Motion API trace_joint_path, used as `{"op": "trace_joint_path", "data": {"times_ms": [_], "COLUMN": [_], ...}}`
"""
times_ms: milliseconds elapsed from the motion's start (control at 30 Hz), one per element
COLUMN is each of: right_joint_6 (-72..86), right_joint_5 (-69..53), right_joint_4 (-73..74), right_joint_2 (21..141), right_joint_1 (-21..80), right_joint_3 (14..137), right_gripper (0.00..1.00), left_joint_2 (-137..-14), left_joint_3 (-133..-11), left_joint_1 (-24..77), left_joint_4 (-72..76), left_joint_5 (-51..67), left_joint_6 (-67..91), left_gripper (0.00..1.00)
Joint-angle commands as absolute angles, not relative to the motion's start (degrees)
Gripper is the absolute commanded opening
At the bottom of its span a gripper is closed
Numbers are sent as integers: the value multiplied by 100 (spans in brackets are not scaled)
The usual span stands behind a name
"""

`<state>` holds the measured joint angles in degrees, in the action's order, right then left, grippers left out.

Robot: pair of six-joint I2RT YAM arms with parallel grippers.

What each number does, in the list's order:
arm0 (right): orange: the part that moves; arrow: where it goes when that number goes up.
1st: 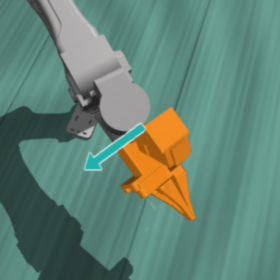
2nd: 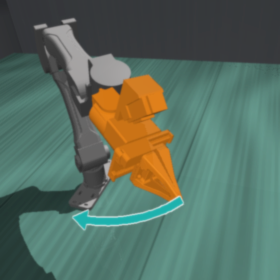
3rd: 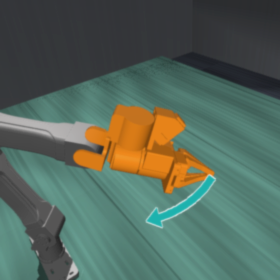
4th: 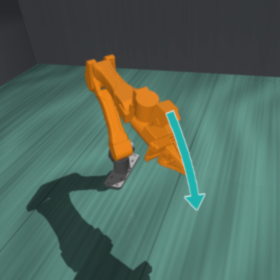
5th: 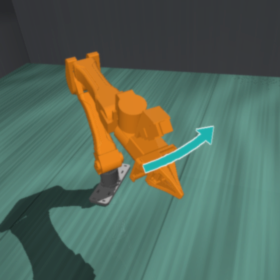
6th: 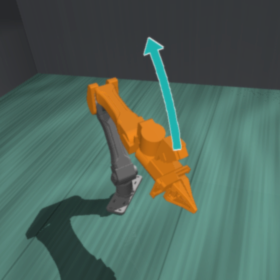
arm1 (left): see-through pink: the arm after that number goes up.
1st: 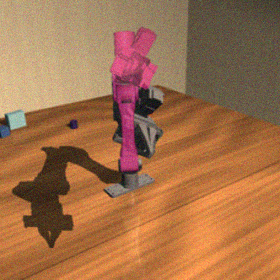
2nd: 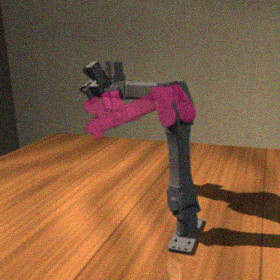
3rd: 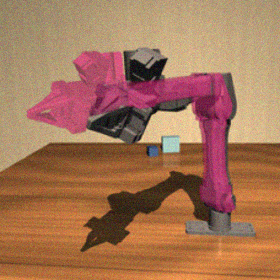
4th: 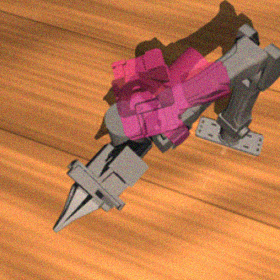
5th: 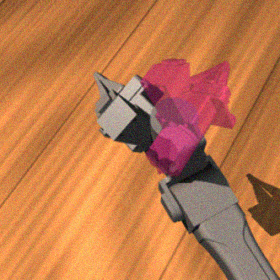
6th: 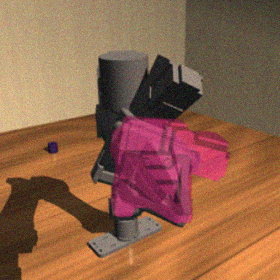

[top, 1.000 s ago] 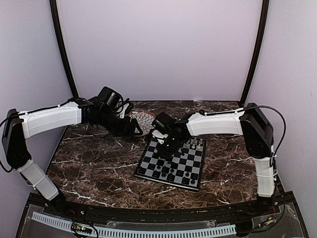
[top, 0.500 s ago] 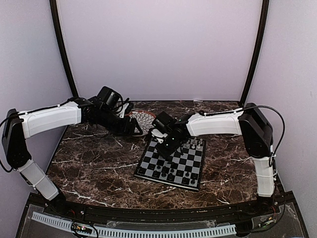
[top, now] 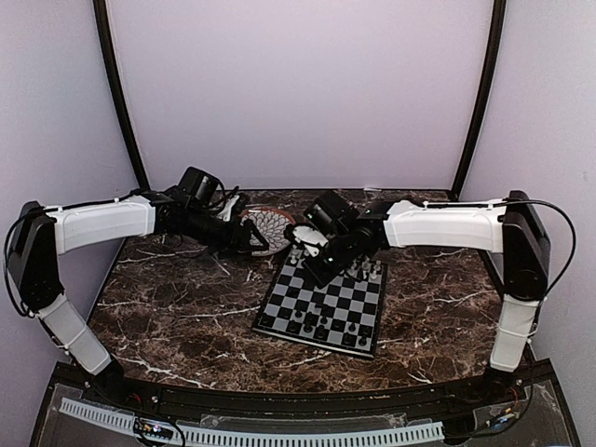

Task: Set up the chess pieces on the board
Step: Pass from the right arm to the left

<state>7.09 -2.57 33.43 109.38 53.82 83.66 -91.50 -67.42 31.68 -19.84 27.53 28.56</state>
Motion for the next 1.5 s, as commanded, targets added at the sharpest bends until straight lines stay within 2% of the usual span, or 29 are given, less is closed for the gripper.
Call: {"op": "trace_joint_path", "data": {"times_ms": [0,100,300,1000,1467], "right_joint_6": [451,412,474,290,286], "right_joint_5": [-704,-780,-852,-1029,-1045], "right_joint_4": [3238,3276,3188,3115,3120], "right_joint_2": [10701,10772,10782,10811,10776], "right_joint_1": [5370,5370,5370,5370,5370], "right_joint_3": [8534,8670,8823,8947,8974], "right_gripper": [0,0,0,0,0], "left_joint_2": [-9470,-9745,-10056,-10490,-10615], "left_joint_3": [-6731,-6783,-6877,-7080,-7111], "left_joint_1": [3160,3164,3164,3257,3304], "left_joint_4": [-1030,-688,-482,-325,-236], "left_joint_5": [4147,4843,5337,5716,5889], "left_joint_6": [3169,3407,3624,3805,3840], "left_gripper": [65,64,60,48,36]}}
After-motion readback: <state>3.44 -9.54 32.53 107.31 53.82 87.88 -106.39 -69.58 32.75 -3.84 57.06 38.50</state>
